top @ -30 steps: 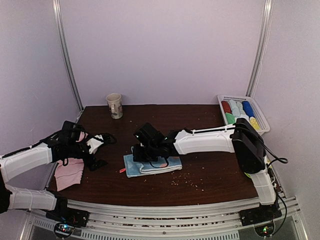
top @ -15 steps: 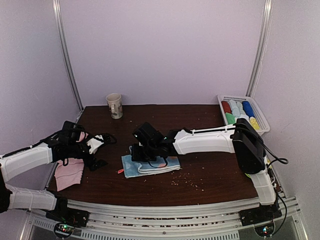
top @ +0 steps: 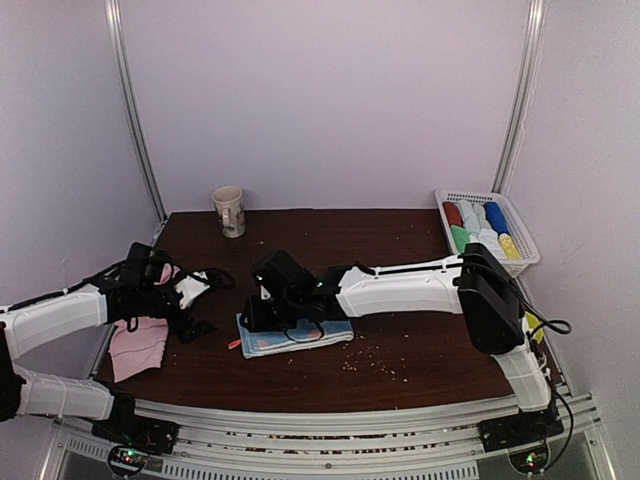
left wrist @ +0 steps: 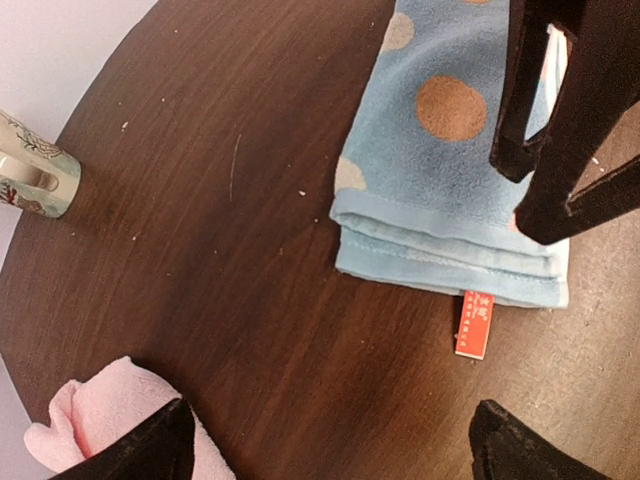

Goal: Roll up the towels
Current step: Fold the towel at the center of the board, then smooth out the towel at the center of the board.

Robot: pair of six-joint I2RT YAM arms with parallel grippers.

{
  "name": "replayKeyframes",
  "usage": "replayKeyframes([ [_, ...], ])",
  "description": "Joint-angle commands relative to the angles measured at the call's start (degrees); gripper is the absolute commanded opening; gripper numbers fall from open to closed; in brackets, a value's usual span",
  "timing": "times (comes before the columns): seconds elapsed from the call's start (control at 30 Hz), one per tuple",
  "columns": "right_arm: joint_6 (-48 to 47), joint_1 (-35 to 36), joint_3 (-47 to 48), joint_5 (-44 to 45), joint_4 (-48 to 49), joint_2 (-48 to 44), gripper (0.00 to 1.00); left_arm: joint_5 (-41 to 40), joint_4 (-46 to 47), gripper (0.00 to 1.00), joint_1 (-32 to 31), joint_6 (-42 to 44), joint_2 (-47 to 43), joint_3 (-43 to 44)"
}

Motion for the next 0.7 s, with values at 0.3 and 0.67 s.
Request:
replayKeyframes([
  [0.3, -3.4, -8.7, -30.2, 5.3, 7.6, -20.1, 0.47, 10.7, -6.1, 0.96, 0.4, -5.5, 16.6, 22.3],
  [0.67, -10.6, -13.9, -32.2, 16.8, 2.1, -22.7, 0.62, 17.6, -12.7, 0.80, 0.4, -9.6, 35.9, 34.3],
])
